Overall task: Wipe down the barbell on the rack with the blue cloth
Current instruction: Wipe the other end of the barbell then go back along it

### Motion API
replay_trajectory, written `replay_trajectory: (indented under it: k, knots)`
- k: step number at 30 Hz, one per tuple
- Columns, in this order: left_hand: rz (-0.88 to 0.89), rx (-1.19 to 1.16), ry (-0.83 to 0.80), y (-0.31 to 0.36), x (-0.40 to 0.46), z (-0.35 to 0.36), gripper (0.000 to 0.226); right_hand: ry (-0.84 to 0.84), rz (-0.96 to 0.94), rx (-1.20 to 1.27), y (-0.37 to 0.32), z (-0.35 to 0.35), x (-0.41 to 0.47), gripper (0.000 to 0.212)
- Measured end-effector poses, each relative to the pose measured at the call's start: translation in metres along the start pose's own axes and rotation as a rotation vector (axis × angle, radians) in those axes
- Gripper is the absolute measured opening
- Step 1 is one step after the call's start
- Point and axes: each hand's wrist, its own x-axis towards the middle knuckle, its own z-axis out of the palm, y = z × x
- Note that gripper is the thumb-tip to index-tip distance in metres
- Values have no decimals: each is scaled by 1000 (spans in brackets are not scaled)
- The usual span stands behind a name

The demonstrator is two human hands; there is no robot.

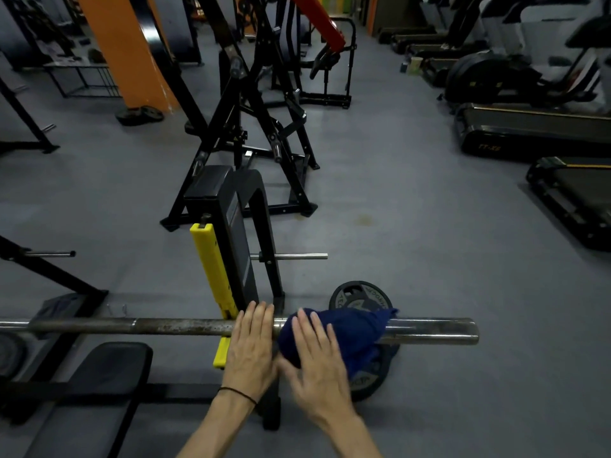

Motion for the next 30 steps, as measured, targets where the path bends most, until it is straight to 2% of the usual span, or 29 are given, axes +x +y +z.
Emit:
replay_trajectory:
  k: [3, 5, 7, 8, 10, 12, 13, 14, 16, 19, 20, 22, 24, 25, 27, 30]
  knots:
    - [2, 13, 10, -2, 1, -1, 94, 97, 69, -80, 59, -22, -6, 61]
    - [-3, -1, 58, 1, 2, 0, 80, 211, 293, -35, 86, -35, -13, 60]
    - [-34, -27, 63, 4, 3, 1, 75, 268, 479, 33, 70, -28, -6, 63]
    - [-41, -35, 60, 4, 3, 2, 76, 266, 491, 65, 50, -19, -1, 66]
    - [-34, -21, 50, 2, 5, 3, 80, 168, 295, 95, 11, -4, 1, 71]
    - [-6, 14, 30, -4, 10, 0, 83, 44, 53, 7, 14, -6, -2, 69]
    - [9, 15, 29, -5, 15, -4, 82, 39, 8, -46, 32, -13, -3, 66]
    - [16, 3, 36, -6, 19, -8, 77, 66, 21, -79, 53, -19, -5, 63]
    - [3, -24, 53, -3, 30, -15, 64, 199, 202, -92, 91, -35, -12, 61]
    - [-77, -15, 38, 4, 42, -20, 55, 286, 471, 7, 80, -33, -10, 66]
    - [-99, -1, 23, 5, 45, -20, 55, 269, 464, 46, 60, -24, -3, 68]
    - [-121, 29, 5, 7, 48, -19, 57, 152, 271, 46, 22, -7, 1, 70]
    - [-120, 35, -7, 6, 46, -18, 57, 31, 53, -35, 25, -7, -2, 68]
    - [-111, 27, -7, 6, 44, -17, 56, 31, 8, -74, 41, -13, -3, 65]
    - [-91, 24, -4, 4, 36, -16, 56, 124, 77, -104, 80, -27, -9, 61]
    - [-20, 52, 30, 8, 23, -13, 52, 250, 411, -52, 92, -35, -14, 62]
